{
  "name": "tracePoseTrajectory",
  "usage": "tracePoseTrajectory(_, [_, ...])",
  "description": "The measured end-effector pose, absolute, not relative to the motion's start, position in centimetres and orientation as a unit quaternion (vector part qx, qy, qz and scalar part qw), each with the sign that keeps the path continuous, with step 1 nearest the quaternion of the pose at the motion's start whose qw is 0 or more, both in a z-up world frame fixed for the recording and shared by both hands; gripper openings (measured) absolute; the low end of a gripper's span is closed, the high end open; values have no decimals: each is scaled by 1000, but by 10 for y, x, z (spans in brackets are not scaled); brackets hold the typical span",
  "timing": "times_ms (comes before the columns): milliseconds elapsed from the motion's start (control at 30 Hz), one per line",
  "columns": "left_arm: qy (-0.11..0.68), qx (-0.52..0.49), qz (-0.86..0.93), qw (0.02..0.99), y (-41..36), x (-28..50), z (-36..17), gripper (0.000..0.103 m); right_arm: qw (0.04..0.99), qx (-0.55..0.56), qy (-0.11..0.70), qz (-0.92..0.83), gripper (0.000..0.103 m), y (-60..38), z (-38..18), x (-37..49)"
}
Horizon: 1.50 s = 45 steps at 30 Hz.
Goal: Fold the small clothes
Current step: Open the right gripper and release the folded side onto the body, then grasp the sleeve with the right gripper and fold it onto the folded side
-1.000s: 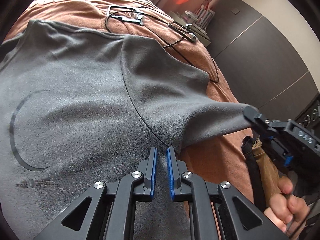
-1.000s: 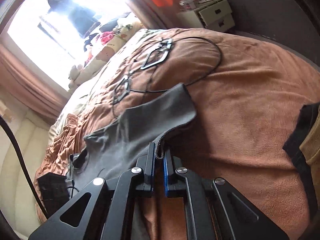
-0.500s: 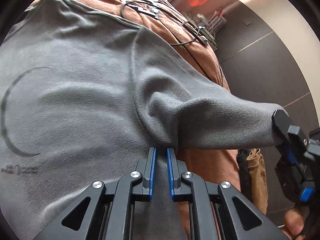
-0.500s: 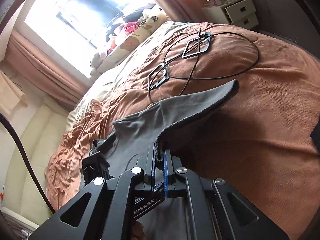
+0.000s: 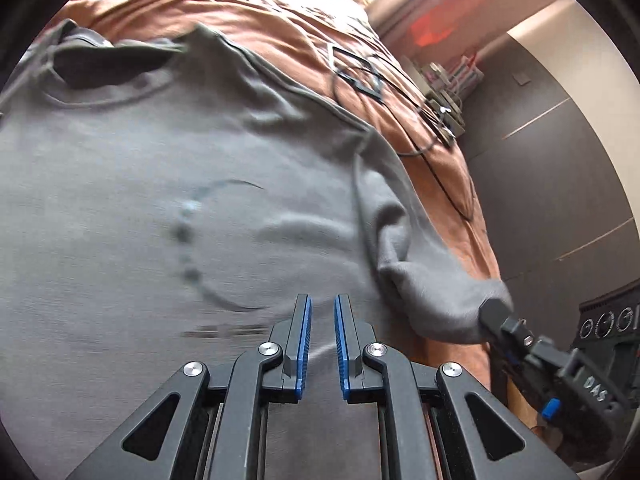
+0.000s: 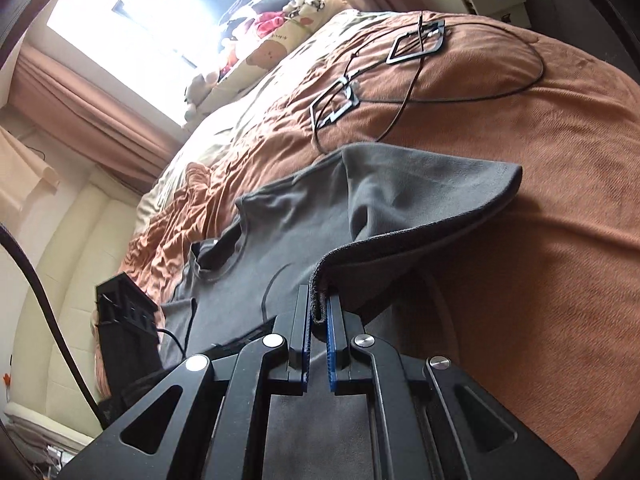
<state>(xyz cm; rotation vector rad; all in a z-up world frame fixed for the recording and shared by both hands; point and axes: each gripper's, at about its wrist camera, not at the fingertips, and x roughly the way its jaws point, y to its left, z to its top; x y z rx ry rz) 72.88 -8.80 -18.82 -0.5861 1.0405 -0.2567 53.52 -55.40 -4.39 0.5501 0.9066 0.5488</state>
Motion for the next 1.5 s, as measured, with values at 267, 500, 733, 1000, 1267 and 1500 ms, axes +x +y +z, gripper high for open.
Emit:
tracePoseTrajectory(267, [487, -265, -114, 824, -66, 717, -174, 22, 815, 232, 471, 245, 4, -534, -66, 533])
tracePoseTrajectory(500, [480, -256, -107, 833, -64, 706, -157, 68, 825, 223, 471, 218, 82, -549, -56, 529])
tracePoseTrajectory(733, [471, -246, -115, 839, -67, 698, -145, 79, 816, 272, 469, 203, 83, -587, -56, 529])
tracePoseTrajectory(1000, [467, -225, -122, 846, -70, 698, -144, 79, 805, 358, 438, 176, 73, -629, -76, 542])
tracePoseTrajectory(1267, [467, -217, -127, 848, -66, 702, -155, 78, 800, 376, 440, 158, 54, -639, -96, 575])
tracePoseTrajectory(1500, [475, -220, -123, 843, -51, 704, -168, 78, 801, 369, 447, 151, 35, -627, -111, 604])
